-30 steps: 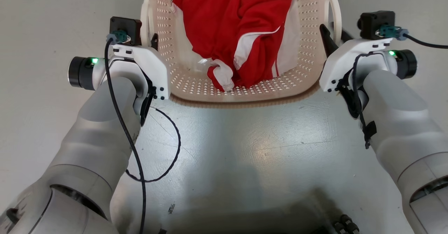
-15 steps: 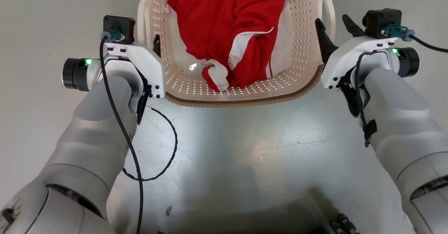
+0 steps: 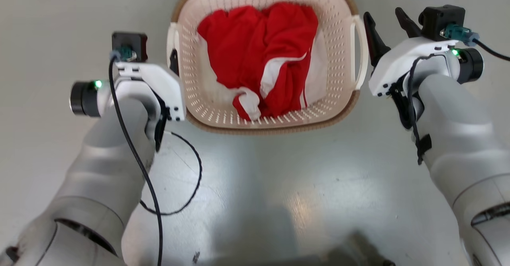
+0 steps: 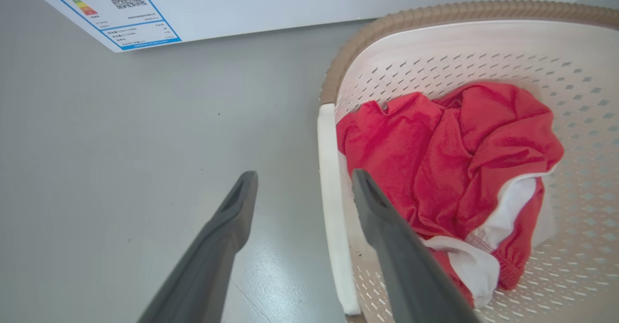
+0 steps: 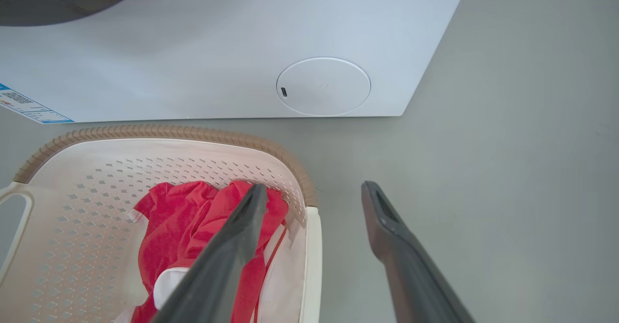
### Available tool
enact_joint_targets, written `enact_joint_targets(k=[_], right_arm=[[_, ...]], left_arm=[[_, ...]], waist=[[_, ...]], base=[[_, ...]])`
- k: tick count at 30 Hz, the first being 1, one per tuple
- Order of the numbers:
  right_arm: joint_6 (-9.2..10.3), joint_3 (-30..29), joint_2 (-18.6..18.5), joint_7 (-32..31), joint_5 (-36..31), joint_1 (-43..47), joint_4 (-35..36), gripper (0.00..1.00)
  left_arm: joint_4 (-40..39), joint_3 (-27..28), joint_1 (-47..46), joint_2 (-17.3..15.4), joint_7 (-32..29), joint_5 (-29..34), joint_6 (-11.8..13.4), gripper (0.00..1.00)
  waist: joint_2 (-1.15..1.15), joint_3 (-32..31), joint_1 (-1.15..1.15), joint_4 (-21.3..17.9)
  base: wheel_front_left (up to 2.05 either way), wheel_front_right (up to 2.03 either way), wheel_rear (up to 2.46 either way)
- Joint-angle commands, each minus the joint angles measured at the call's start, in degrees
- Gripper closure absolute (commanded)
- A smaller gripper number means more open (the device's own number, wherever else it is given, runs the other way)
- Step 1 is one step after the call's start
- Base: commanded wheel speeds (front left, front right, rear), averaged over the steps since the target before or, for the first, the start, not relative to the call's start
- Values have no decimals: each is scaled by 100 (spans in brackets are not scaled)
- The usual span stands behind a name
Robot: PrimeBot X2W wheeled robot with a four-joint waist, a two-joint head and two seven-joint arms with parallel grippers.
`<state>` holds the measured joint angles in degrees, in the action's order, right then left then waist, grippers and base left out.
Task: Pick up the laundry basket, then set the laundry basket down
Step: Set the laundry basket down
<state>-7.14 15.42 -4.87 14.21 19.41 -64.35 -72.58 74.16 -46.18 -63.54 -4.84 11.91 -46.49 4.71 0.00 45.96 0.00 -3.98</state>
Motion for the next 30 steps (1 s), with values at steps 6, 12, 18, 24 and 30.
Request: enact_joint_targets(k=[6,12,18,24,30], right_arm=[[-35,-351,-34,77,-486,733,455,0],[-35,-837,-147,78,-1010,1270,900,0],[-35,-1209,-142,78,-1447,1837,1226,0],[-35,-1323,-112,78,-1679,2491,1793,0],[-35,-1306,-109,78,-1636,3070,2474,0]], left_arm=[[-78,242,444,-175,254,-167,-44,0],[-527,522,863,-397,304,-170,-69,0],[-1444,1028,1708,-693,307,106,49,0],[-2276,1598,2600,-793,307,401,65,0],[-3222,2279,3457,-918,308,742,111,0]], waist=[[0,-829,0,95],[0,-1571,0,122],[0,-2375,0,125],[0,-3087,0,200],[0,-3573,0,220]], base=[[0,0,0],[0,0,0],[0,0,0],[0,0,0],[0,0,0]])
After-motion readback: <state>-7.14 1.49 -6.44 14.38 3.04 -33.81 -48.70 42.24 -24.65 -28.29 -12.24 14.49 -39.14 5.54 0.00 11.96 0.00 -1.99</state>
